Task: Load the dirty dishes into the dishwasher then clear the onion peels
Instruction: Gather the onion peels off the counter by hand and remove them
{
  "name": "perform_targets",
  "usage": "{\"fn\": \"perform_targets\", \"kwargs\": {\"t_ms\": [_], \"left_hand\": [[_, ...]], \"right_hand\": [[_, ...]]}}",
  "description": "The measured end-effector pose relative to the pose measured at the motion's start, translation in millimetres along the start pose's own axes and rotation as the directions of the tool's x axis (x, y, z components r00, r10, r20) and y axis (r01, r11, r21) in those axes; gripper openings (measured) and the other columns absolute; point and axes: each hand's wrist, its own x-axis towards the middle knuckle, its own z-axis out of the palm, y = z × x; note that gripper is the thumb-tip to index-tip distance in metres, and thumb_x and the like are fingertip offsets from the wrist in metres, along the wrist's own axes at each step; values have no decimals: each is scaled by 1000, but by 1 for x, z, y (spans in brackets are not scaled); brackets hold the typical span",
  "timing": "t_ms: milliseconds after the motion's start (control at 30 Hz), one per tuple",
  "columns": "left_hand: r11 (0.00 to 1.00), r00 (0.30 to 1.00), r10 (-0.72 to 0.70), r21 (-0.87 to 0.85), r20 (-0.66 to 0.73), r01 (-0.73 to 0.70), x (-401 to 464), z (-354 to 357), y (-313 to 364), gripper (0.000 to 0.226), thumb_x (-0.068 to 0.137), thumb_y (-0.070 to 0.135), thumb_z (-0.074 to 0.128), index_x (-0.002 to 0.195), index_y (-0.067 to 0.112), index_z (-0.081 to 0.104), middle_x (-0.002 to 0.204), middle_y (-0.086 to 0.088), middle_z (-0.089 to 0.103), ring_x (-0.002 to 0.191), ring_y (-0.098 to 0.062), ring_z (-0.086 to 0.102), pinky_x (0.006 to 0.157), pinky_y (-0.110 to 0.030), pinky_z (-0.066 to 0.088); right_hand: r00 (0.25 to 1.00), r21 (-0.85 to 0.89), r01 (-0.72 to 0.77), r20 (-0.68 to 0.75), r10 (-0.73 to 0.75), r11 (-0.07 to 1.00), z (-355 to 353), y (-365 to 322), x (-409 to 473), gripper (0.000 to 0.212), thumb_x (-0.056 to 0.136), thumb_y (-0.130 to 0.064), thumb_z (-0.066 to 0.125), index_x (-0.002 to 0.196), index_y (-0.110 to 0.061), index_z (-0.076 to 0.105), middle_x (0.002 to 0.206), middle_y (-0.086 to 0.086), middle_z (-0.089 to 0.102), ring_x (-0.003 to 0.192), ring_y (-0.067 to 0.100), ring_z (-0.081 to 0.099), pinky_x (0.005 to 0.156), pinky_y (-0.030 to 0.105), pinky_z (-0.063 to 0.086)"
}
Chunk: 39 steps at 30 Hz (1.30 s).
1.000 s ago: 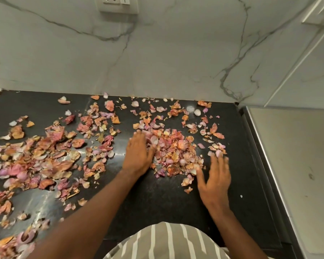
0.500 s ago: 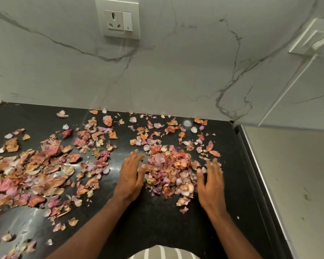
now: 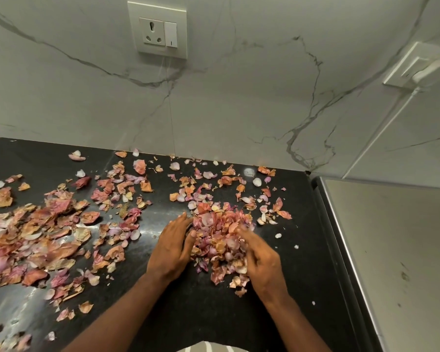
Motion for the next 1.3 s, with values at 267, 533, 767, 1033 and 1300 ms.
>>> {"fn": "perform_targets", "kwargs": {"t_ms": [267,533,767,1033,1300], "left_hand": [[1000,1000,11,5,-5,-11,0,0,0,62,108,63,21,155,29,40,164,1,39,153,-9,28,129,-40,21],[1000,1000,8,26,-9,-8,-1,1,1,67,106,66,18,155,26,42,163,0,40,152,-9,29,127,-35,19],[1000,1000,2,23,-8,-2,0,2,-1,69,105,67,17,155,27,42,164,2,39,151,-5,26,126,-31,16],[999,1000,8,37,-9,-7,0,2,-1,68,105,66,17,155,27,43,163,2,40,149,-1,24,126,-31,15],[999,1000,7,50,-6,-7,0,3,-1,68,106,66,17,154,27,43,163,3,40,151,-5,27,128,-33,17]], "right_hand": [[999,-75,-36,34,39,997,-29,12,22,28,97,-21,70,118,-38,72,127,-23,65,122,1,59,103,40,55],[831,-605,-432,21,555,669,-24,44,16,104,85,-85,-5,158,-13,-20,168,14,-23,156,29,-21,129,50,-4],[977,45,-183,115,177,982,-15,-1,1,45,106,-51,43,150,-42,48,156,-18,44,145,-7,35,120,34,39],[885,-70,-318,335,322,946,-13,14,-6,65,105,-64,31,162,-45,6,171,-16,4,156,4,-1,129,47,7],[880,-342,-333,223,420,878,-14,32,7,82,100,-73,23,163,-31,-5,169,-6,-18,155,13,-21,127,42,-8]]}}
